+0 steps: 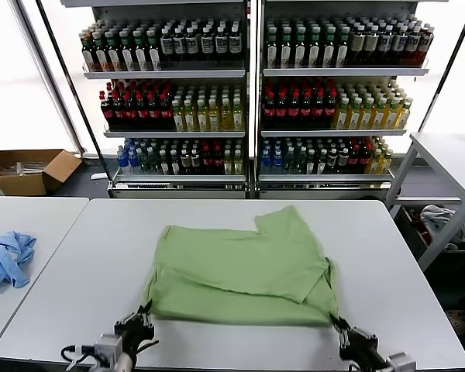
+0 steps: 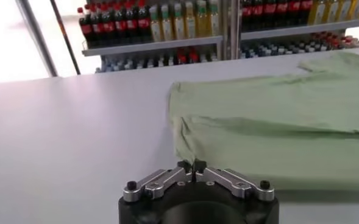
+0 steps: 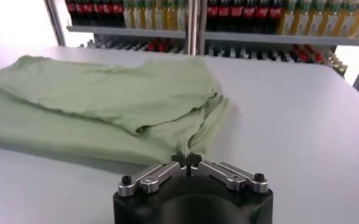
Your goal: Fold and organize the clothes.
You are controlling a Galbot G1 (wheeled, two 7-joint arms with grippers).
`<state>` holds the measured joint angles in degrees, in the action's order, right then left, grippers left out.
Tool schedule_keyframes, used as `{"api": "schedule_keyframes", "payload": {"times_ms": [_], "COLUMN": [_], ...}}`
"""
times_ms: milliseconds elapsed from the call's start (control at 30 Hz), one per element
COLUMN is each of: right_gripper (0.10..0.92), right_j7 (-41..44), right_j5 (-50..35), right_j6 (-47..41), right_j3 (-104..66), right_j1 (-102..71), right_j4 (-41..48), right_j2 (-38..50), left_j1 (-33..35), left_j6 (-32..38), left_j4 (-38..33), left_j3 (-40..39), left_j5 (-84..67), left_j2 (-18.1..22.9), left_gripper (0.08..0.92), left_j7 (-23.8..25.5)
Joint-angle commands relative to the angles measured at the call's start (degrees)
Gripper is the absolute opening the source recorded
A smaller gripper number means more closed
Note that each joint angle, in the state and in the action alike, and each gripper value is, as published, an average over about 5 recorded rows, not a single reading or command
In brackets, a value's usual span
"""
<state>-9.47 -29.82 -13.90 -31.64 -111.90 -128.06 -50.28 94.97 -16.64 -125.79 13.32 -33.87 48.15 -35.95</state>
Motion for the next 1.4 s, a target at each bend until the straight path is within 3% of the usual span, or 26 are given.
{"api": "schedule_keyframes", "payload": {"times_ms": [33, 367, 500, 700, 933, 1067, 1233, 1400], "right_gripper": [0.115, 0.116, 0.171, 0.340, 0.548, 0.661, 0.791, 0.821], "right_j7": [-0.4, -1.4, -1.9, -2.7, -3.0, -3.4, -3.1, 0.6], "right_j5": [3.6, 3.5, 3.4, 3.5, 5.7, 2.7, -3.2, -10.9], "right_j6": [1.5, 1.5, 1.8, 2.5, 2.6, 1.2, -2.9, -5.9], "right_j3": [-1.7, -1.2, -0.9, -2.0, -5.2, -8.3, -8.5, -3.7], "right_j1": [-10.0, -9.9, -10.2, -11.3, -14.9, -12.7, 2.2, 25.0], "right_j4": [-3.5, -3.8, -4.4, -6.6, -11.4, -14.7, -11.8, -1.4], "right_j2": [-0.1, -0.4, -1.0, -1.7, -0.7, 0.2, 2.5, 7.1], "left_j1": [16.6, 16.8, 13.7, 10.4, 12.6, 8.3, -2.8, -11.2], "left_j6": [6.4, 9.1, 9.5, 9.2, 7.8, 6.3, 3.1, 2.2], "left_j4": [-5.5, -4.7, -4.4, -5.4, -12.0, -14.0, -11.6, -4.9], "left_j3": [-0.1, -1.3, -0.7, 1.0, 4.5, 4.8, 3.9, 4.0], "left_j5": [9.9, 13.3, 13.0, 12.2, 11.7, 9.2, 4.5, -0.9], "left_j2": [0.6, 1.8, 1.9, 1.4, 0.7, 1.0, 2.3, 1.8], "left_gripper": [0.085, 0.086, 0.132, 0.304, 0.503, 0.625, 0.760, 0.820], "left_j7": [-8.7, -10.9, -10.4, -9.7, -9.2, -7.6, -2.7, 7.5]}}
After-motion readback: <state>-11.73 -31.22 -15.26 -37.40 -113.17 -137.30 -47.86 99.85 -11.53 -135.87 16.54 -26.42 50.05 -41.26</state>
